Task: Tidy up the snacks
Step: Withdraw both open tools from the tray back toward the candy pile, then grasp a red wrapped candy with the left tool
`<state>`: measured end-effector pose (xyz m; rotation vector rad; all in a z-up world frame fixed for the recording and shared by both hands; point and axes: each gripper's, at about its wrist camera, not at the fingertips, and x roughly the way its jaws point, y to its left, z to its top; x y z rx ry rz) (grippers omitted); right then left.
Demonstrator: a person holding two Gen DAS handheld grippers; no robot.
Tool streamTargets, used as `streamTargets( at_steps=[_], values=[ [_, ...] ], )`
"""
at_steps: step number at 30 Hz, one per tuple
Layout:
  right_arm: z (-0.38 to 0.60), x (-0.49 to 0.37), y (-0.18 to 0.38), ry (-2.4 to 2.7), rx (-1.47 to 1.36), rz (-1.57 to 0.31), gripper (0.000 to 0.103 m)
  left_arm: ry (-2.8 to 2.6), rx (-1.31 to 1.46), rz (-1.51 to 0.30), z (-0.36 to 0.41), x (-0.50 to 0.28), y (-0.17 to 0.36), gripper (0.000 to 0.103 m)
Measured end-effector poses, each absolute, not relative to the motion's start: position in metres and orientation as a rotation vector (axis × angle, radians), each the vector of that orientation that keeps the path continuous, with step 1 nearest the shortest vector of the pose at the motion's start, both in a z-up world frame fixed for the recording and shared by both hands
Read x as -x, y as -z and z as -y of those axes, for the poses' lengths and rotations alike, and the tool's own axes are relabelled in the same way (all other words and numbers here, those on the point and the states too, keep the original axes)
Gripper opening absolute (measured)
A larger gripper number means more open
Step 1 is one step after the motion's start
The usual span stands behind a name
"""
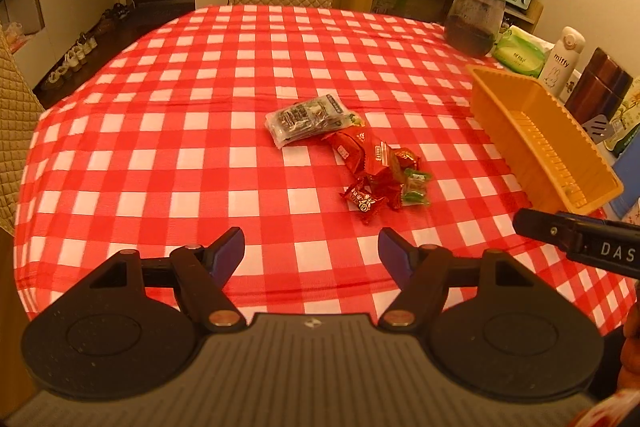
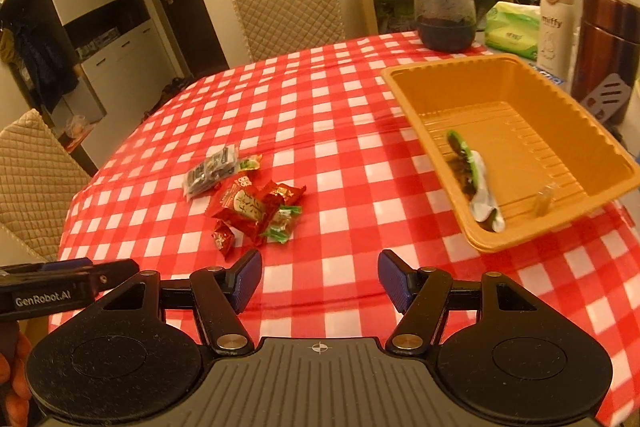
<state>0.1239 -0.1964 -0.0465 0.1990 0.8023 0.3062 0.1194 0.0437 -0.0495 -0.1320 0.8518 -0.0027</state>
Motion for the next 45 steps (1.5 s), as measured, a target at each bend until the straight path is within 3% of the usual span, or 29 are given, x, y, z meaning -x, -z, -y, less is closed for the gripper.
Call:
streamTargets(
  at_steps=[7, 14, 21, 28, 33, 41, 45],
  values=[
    [0.189, -0.149, 0.063, -0.295, -0.197, -0.815, 0.065, 0.047, 0.140, -0.860, -0.035, -0.146, 0.068, 0.069],
    [0.186, -0.163, 0.080, -0.298, -0.203, -0.836, 0.065, 0.131, 0.053, -0.858, -0.018, -0.171, 0.088, 0.057],
    [0.187, -0.167, 0.091, -0.292, -0.203, -0.857, 0.065, 0.259, -0.114, -0.845, -0.006, -0.191, 0.110, 0.052],
    [0.185, -0.170, 0.099, -0.285, -0.200, -0.873, 0.065, 0.325, -0.179, -0.824, -0.002, -0.203, 0.121, 0.042],
    [0.183, -0.173, 0.102, -0.285, -0.191, -0.878, 0.065, 0.348, -0.188, -0.818, -0.001, -0.205, 0.121, 0.021],
    [0.167, -0.183, 0.103, -0.333, -0.177, -0.853, 0.064, 0.246, -0.136, -0.844, -0.016, -0.191, 0.114, 0.018],
    [0.155, -0.191, 0.105, -0.368, -0.167, -0.841, 0.047, 0.201, -0.067, -0.844, -0.031, -0.181, 0.108, 0.018]
  ],
)
